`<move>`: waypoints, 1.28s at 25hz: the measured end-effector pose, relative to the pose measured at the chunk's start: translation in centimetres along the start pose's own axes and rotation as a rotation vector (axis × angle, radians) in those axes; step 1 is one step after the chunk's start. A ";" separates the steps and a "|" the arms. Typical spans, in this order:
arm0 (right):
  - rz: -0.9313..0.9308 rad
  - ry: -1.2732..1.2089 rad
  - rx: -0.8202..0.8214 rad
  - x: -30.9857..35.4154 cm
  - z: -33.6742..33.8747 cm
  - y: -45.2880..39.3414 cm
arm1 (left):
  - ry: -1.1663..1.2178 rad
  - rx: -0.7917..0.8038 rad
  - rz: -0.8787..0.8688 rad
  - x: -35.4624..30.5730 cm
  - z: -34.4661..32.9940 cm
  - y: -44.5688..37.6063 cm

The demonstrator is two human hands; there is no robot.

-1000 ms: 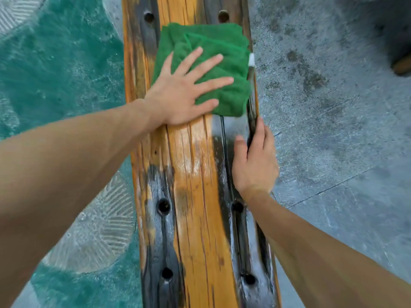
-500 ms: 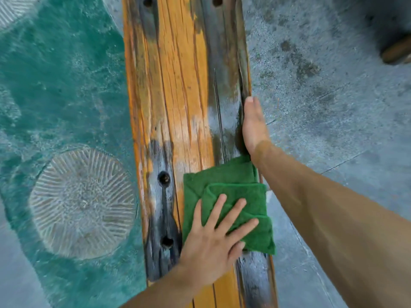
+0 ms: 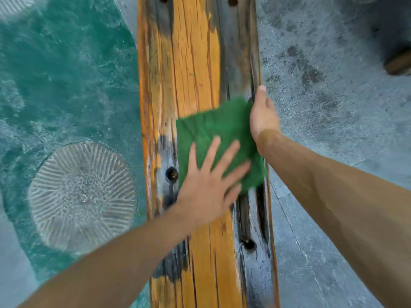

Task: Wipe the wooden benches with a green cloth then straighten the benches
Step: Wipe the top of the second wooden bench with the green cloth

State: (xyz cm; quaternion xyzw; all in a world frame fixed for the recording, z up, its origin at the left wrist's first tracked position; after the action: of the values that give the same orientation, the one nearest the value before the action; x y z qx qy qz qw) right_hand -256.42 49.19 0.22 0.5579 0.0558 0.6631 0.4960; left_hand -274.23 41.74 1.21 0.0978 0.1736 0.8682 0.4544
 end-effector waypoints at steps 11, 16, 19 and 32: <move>0.381 0.615 -0.357 1.7 -5.8 -2.1 | 0.314 -0.105 0.621 17.3 1.9 -9.1; 0.371 0.617 -0.372 1.6 -5.8 -2.2 | 0.251 -0.115 0.661 21.6 5.5 -19.1; 0.365 0.629 -0.363 1.8 -6.0 -2.2 | 0.199 -0.130 0.594 20.5 7.9 -24.5; 0.350 0.620 -0.293 2.7 -5.4 -1.6 | 0.181 -0.090 0.341 22.2 9.6 -25.6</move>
State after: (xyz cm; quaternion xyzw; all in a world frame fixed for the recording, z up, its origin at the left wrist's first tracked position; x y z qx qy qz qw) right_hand -259.44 54.45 -0.92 0.2550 0.0118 0.8759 0.4095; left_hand -264.38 75.57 0.33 0.0270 0.1557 0.9448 0.2870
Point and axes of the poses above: each hand's wrist, its own y-axis away from the middle knuckle, its own z-axis out of the back of the hand, x = y × z, the point moved 1 cm from there along -y, towards the middle knuckle, and after that the axes turned 7 degrees about -y, right-handed, at the moved point
